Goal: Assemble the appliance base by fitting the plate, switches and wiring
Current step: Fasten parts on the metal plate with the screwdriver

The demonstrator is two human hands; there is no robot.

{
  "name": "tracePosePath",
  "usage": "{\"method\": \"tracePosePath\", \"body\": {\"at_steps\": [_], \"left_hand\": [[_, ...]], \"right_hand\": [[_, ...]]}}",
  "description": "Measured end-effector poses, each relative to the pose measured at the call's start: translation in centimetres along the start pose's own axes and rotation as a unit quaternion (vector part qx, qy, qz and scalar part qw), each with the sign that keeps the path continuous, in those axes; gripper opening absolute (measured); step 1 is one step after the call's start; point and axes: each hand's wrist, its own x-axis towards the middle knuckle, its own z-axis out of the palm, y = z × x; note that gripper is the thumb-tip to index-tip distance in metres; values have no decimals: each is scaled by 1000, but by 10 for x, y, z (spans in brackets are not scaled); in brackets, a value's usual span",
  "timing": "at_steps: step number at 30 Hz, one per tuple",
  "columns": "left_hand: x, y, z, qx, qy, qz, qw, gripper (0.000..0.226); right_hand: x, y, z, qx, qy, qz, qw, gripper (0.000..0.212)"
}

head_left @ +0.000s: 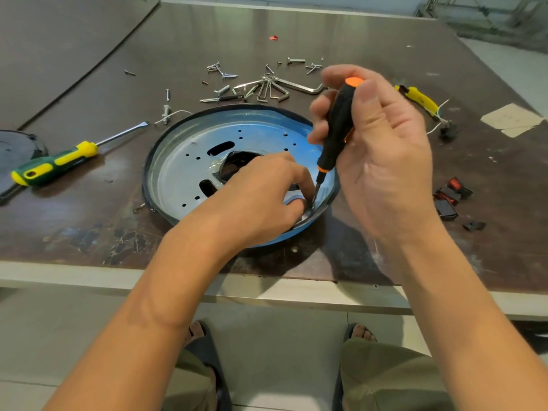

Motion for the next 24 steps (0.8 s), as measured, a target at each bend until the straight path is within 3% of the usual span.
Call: {"method": "tracePosePath", "body": {"at_steps": [3,5,8,12,17,22,24], "left_hand": [[0,1,0,-3,0,2,1000,14],[0,1,-1,-7,-3,4,1000,15],[0,2,-2,-2,-7,7,1000,15],[0,2,-2,2,-4,8,1000,17],[0,0,-1,3,7,8,1000,12],[0,2,-3,1,-8,5,1000,16],[0,3,-3,-2,-8,1,1000,18]], "right_hand": [[-1,-1,4,-36,0,-38,999,7],[-2,0,5,-43,15,-58,997,17],[-3,0,6,-28,-10,-32,999,5],[-4,-4,6,7,-29,2,1000,31],[-3,-5,8,-30,-7,-20,999,8],[-1,-2,4,9,18,-15,1000,5],[-1,-2,3,30,7,5,1000,22]]}}
